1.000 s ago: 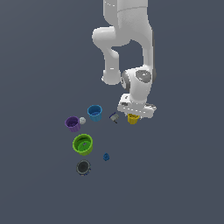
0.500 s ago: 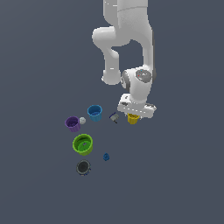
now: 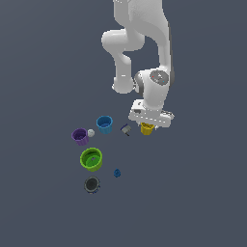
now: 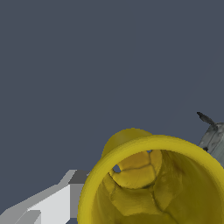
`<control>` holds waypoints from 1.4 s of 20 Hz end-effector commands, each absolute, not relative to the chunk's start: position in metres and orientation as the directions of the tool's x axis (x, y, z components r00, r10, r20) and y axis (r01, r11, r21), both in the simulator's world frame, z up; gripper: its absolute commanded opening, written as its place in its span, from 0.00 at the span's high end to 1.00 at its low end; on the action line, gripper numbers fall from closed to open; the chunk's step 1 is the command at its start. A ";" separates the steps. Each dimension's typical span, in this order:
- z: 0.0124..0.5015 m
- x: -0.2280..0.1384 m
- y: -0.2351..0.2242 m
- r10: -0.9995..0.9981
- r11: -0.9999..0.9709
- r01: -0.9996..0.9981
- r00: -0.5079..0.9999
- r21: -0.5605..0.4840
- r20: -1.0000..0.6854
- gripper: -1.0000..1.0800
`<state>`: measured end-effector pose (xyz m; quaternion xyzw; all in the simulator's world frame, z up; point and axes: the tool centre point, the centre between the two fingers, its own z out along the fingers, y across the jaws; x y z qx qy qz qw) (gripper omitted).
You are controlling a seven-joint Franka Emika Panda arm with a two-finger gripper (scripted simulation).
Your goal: Pick up a designated object from a clutter of objects.
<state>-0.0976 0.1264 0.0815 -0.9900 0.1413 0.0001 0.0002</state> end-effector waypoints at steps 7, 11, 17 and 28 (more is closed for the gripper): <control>0.144 -0.081 0.119 -0.279 -0.960 -0.279 0.960 -0.003 0.000 1.00; 0.180 -0.071 0.115 -0.279 -0.960 -0.279 0.960 -0.004 -0.001 1.00; 0.236 -0.056 0.108 -0.279 -0.960 -0.279 0.960 -0.004 -0.001 1.00; 0.334 -0.026 0.095 -0.281 -0.960 -0.281 0.960 -0.001 0.000 1.00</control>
